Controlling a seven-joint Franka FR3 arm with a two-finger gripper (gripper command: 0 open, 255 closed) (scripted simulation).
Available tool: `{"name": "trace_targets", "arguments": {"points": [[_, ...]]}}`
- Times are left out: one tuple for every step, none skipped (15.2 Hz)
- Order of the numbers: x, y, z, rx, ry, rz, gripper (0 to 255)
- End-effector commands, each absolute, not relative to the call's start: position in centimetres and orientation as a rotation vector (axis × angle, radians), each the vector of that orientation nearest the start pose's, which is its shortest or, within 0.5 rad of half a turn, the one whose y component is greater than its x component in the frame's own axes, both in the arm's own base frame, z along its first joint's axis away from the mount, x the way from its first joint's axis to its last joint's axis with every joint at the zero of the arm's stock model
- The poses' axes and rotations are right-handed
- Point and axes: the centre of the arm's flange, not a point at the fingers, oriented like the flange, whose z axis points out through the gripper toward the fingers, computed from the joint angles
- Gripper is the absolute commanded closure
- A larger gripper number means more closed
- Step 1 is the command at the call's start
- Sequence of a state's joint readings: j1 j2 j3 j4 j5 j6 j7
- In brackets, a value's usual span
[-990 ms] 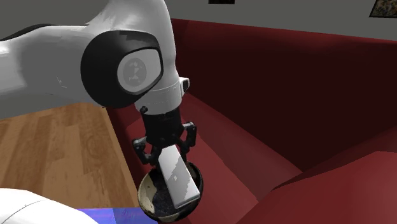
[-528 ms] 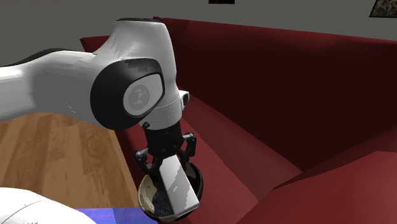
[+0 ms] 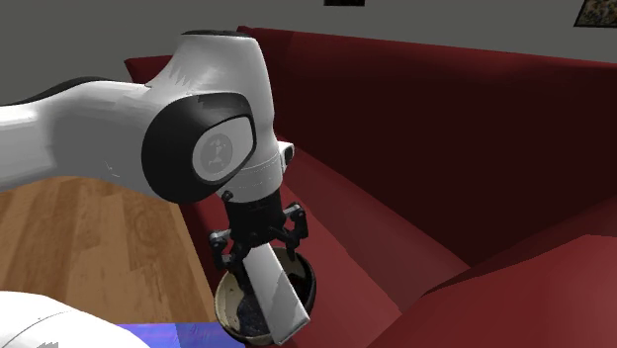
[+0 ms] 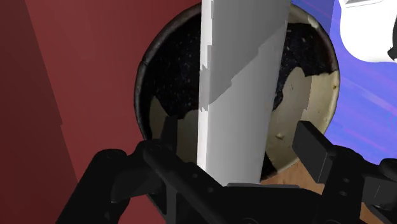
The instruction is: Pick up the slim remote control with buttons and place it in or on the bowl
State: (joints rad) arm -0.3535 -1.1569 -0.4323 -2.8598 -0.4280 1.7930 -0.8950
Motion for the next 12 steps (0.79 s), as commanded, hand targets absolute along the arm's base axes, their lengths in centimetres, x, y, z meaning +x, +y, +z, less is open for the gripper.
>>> {"name": "trace_targets", "arguments": {"points": [[16.2,-19.4,44.3,-3.132,-0.682,-0.054,0],[16.2,-19.4,44.3,-3.132,-0.682,-0.054,0],[16.2,-19.4,44.3,-3.132,-0.682,-0.054,0],[16.2,-19.4,44.3,-3.132,-0.682,-0.054,0],[16.2,-19.4,45.7,-3.132,-0.682,-0.054,0],[16.1,-19.3,47.0,-3.132,-0.682,-0.054,0],[16.0,-19.2,48.3,-3.132,-0.682,-0.054,0],[16.0,-19.2,49.3,-3.132,-0.682,-0.054,0],[16.0,-19.2,49.3,-3.132,-0.682,-0.054,0],[16.0,-19.2,49.3,-3.132,-0.682,-0.054,0],[16.0,-19.2,49.3,-3.132,-0.682,-0.054,0],[16.0,-19.2,49.3,-3.132,-0.682,-0.054,0]]}}
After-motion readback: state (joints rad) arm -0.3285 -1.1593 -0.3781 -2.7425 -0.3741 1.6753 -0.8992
